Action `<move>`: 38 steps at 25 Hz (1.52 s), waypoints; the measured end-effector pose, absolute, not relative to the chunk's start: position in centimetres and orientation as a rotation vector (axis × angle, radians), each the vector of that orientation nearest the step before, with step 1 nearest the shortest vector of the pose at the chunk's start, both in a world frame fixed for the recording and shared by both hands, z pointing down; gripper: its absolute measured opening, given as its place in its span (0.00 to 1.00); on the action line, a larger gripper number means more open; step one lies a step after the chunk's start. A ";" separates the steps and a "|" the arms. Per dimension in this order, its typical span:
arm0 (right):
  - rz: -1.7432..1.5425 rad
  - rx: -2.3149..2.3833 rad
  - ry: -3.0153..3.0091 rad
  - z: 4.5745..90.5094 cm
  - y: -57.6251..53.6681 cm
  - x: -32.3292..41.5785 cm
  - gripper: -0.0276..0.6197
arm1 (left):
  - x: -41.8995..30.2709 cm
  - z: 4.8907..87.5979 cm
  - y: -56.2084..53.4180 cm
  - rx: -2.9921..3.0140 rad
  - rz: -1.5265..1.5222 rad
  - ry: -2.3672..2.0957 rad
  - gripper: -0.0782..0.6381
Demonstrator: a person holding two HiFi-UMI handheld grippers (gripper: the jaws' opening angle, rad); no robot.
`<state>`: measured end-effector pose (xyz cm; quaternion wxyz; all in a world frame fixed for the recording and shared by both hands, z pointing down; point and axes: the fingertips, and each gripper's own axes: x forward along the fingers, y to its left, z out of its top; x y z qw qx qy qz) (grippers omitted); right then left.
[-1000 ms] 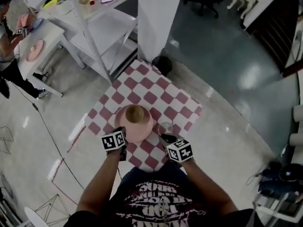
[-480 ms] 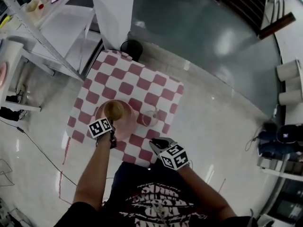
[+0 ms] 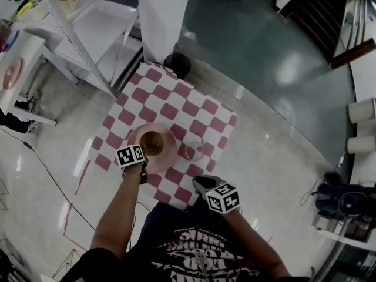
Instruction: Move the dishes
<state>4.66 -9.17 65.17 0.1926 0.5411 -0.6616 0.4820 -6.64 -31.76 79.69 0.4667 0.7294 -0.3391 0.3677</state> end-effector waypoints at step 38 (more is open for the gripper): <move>1.135 1.338 -1.929 64.4 -11.0 2.0 0.11 | -16.9 70.7 -23.7 1.745 0.412 -0.881 0.18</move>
